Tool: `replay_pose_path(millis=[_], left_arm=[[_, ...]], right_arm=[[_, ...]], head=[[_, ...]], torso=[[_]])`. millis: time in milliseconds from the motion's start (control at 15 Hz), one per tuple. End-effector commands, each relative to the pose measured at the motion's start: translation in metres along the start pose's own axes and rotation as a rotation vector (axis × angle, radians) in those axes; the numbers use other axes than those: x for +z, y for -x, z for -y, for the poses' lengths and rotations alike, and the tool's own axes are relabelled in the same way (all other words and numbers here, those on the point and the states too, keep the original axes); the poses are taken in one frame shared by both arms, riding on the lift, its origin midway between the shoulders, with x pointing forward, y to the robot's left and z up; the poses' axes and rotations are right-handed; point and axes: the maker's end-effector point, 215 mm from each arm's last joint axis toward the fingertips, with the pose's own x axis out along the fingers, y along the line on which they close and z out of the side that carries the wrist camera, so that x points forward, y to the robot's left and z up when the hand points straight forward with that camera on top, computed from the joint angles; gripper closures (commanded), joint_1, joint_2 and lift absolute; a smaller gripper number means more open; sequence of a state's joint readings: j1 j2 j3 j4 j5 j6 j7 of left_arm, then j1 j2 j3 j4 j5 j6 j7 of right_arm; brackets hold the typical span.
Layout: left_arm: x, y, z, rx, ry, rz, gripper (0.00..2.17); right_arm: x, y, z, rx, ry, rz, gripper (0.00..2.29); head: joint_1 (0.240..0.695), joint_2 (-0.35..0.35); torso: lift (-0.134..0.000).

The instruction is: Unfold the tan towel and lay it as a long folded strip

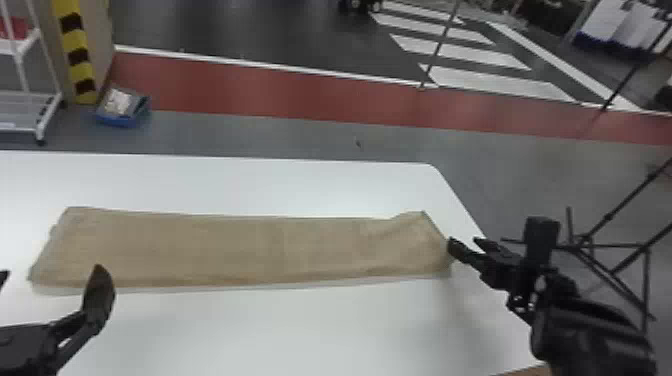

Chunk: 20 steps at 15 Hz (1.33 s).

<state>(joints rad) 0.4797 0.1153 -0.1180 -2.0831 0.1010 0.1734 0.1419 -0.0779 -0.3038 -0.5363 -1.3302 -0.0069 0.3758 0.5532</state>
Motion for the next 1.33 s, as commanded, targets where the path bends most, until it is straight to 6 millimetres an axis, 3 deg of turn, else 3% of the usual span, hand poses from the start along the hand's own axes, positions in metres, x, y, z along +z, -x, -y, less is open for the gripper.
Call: replay_pose_path(millis=[0,333,533,667,800,1067,1267], left_arm=[[0.0,0.0,0.002,-0.004,-0.001,0.0,0.03],[-0.004,0.0,0.0,-0.001,-0.004,-0.008,0.03],[-0.006,0.0,-0.002,0.005,-0.001,-0.009,0.03],[-0.007,0.0,-0.003,0.007,-0.001,-0.011,0.03],[-0.007,-0.001,0.001,-0.001,0.0,-0.012,0.03],[-0.009,-0.003,0.004,-0.006,0.002,-0.016,0.03],[-0.011,-0.005,0.011,-0.017,0.004,-0.019,0.03]], right_arm=[[-0.005,0.0,-0.006,0.021,-0.013,-0.015,0.46],[-0.007,-0.005,-0.027,0.069,-0.003,-0.024,0.48],[-0.009,-0.004,-0.03,0.091,-0.014,-0.031,0.81],[-0.006,0.001,-0.029,0.103,-0.015,-0.021,1.28],[-0.005,0.007,-0.024,0.101,-0.021,-0.014,1.41],[-0.001,0.026,-0.009,0.116,-0.051,0.021,1.42],[-0.005,0.027,-0.008,0.107,-0.027,0.009,1.4]], head=[[0.695,-0.35],[0.695,-0.35],[0.695,-0.35],[0.695,-0.345],[0.695,-0.344],[0.695,-0.35],[0.695,-0.35]], torso=[[-0.11],[-0.11],[-0.11],[-0.11],[-0.11],[-0.11],[-0.11]])
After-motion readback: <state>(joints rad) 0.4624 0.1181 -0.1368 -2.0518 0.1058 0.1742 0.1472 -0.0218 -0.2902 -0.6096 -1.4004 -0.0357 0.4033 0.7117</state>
